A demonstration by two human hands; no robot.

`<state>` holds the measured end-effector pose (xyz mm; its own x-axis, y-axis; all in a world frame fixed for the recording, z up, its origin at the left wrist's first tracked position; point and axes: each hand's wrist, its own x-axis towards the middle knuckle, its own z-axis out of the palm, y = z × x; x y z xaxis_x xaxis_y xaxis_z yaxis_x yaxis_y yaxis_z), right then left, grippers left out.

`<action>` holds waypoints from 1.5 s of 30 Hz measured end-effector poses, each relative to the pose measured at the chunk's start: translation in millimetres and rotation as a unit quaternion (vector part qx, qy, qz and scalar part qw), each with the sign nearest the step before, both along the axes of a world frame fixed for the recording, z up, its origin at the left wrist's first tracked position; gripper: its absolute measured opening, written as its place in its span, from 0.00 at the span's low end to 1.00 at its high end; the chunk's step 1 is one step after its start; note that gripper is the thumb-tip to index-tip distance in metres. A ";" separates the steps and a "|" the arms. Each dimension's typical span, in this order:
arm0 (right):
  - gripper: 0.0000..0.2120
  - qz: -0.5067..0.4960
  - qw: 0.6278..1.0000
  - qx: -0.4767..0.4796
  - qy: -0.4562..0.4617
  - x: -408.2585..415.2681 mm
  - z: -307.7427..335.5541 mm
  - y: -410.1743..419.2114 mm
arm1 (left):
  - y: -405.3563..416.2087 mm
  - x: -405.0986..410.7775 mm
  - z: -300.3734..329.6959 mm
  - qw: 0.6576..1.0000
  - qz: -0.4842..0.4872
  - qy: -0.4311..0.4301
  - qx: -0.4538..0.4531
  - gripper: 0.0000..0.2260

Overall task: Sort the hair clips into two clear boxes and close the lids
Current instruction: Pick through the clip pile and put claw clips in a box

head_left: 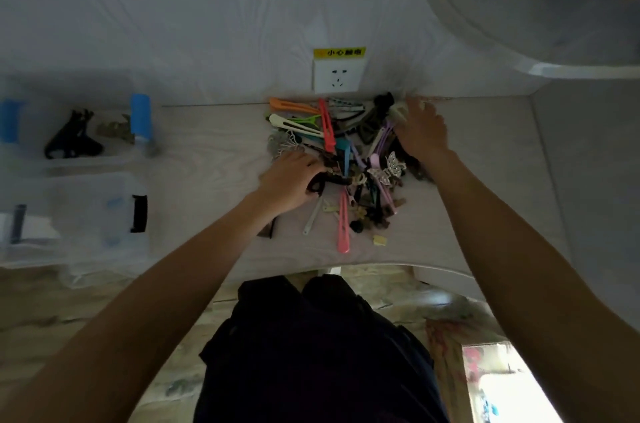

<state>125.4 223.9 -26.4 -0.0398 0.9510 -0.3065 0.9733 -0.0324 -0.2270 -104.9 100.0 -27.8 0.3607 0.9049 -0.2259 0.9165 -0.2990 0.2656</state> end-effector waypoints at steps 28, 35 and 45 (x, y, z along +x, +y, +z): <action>0.23 -0.016 0.967 0.069 0.245 -184.7 30.5 -103.0 | 0.5 -110.4 7.4 0.937 0.331 -0.109 -0.011 0.31; 0.25 0.045 0.955 0.145 0.255 -221.2 47.3 -100.2 | -19.7 -153.9 62.1 0.920 0.338 -0.157 0.118 0.25; 0.24 0.143 0.903 0.118 0.388 -339.1 88.6 -101.8 | -57.4 -306.3 64.7 0.839 0.535 -0.044 0.093 0.24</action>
<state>-213.6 122.1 62.1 -0.4104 0.9028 0.1288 0.4790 0.3336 -0.8120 -411.2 42.6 36.9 -0.6715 0.7385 -0.0607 0.6665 0.6378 0.3860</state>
